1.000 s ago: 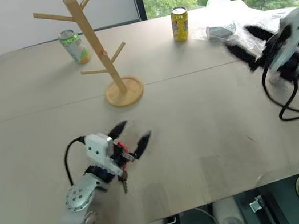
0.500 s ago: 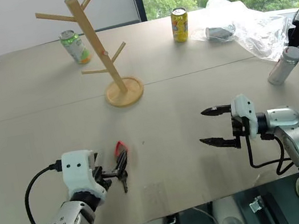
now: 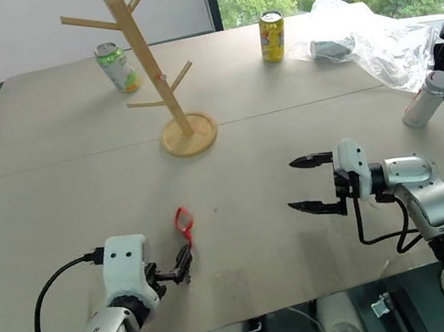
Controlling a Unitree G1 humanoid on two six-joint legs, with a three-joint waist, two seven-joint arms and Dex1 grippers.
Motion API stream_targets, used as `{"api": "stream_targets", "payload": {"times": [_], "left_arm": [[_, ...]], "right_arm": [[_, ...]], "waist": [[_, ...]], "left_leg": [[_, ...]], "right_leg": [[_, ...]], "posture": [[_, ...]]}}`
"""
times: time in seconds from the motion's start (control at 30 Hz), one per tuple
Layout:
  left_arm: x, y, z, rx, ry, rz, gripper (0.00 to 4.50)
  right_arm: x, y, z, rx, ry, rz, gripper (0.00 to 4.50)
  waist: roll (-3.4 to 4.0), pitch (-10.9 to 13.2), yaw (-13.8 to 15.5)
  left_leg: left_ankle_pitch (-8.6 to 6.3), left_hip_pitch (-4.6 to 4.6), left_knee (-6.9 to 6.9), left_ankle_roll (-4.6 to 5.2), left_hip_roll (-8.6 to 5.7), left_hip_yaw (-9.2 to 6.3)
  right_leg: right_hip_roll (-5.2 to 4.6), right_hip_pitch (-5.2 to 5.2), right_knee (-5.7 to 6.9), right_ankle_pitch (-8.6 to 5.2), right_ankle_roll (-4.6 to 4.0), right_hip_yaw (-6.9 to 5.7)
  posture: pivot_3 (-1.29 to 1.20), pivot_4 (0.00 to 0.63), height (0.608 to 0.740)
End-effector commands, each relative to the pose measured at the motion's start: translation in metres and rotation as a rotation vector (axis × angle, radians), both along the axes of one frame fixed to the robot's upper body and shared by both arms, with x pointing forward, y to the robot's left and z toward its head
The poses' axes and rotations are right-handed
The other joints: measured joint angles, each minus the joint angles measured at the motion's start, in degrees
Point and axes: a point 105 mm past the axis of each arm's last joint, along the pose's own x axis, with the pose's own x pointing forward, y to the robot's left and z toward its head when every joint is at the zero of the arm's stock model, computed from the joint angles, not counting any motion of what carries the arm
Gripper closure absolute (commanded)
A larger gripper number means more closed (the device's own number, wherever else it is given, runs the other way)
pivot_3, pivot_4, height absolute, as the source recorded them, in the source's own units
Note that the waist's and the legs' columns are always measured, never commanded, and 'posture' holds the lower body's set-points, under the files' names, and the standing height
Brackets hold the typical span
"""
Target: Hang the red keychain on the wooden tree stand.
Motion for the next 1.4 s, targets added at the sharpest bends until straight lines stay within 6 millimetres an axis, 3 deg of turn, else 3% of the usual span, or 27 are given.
{"api": "stream_targets", "payload": {"times": [0.03, 0.13, 0.27, 0.43, 0.67, 1.1, 1.4], "left_arm": [[-0.003, -0.004, 0.002, 0.009, -0.007, -0.032, 0.0], [-0.001, 0.0, -0.006, 0.011, 0.002, -0.022, 0.0], [0.006, 0.005, 0.004, -0.012, -0.06, -0.002, 0.0], [-0.001, 0.009, 0.005, -0.045, -0.061, 0.023, 0.0], [0.0, 0.01, 0.024, -0.08, -0.135, 0.026, 0.0], [0.022, -0.025, 0.053, -0.105, -0.162, -0.072, 0.0], [0.022, -0.027, 0.062, -0.068, -0.11, -0.057, 0.0]], "right_arm": [[-0.003, 0.002, 0.009, 0.021, -0.034, 0.004, 0.04], [-0.004, 0.001, 0.008, 0.021, -0.03, -0.003, 0.04], [-0.006, 0.0, 0.009, 0.027, -0.026, -0.014, 0.04], [-0.006, -0.005, 0.009, 0.033, -0.009, -0.032, 0.04], [-0.006, -0.006, 0.009, 0.028, 0.001, -0.031, 0.04], [-0.004, -0.001, 0.009, 0.026, -0.001, -0.013, 0.04], [-0.005, -0.004, 0.009, 0.021, -0.001, -0.025, 0.04]], "waist": [[0.0, 0.0, 0.0], [0.0, 0.0, 0.01], [0.01, 0.0, 0.03], [0.0, 0.0, -0.02], [-0.01, 0.0, 0.02], [-0.03, 0.01, 0.11], [-0.13, 0.08, 0.12]], "left_leg": [[0.0, 0.0, 0.0, 0.0, 0.0, 0.0], [0.0, 0.0, 0.0, 0.0, 0.0, 0.01], [0.0, 0.01, -0.01, -0.01, 0.0, 0.01], [-0.01, 0.01, -0.01, 0.0, 0.01, 0.02], [-0.01, 0.01, -0.03, 0.0, 0.01, 0.0], [0.0, 0.12, -0.03, 0.0, -0.02, -0.01], [0.01, 0.53, -0.13, -0.03, -0.03, 0.03]], "right_leg": [[0.0, 0.0, 0.0, 0.0, 0.0, 0.0], [-0.01, 0.01, 0.0, 0.0, -0.01, 0.0], [-0.02, 0.0, 0.0, 0.0, 0.0, 0.0], [-0.03, 0.0, 0.0, 0.0, 0.0, 0.01], [-0.05, 0.0, -0.01, -0.01, 0.01, -0.01], [-0.08, 0.15, 0.0, 0.01, -0.02, 0.01], [-0.06, 0.47, -0.01, 0.0, -0.03, 0.07]], "posture": [[0.0, 0.15, 0.74], [0.0, 0.15, 0.74], [0.0, 0.15, 0.74], [0.0, 0.15, 0.74], [0.0, 0.15, 0.74], [0.0, 0.15, 0.74], [0.0, 0.15, 0.74]]}}
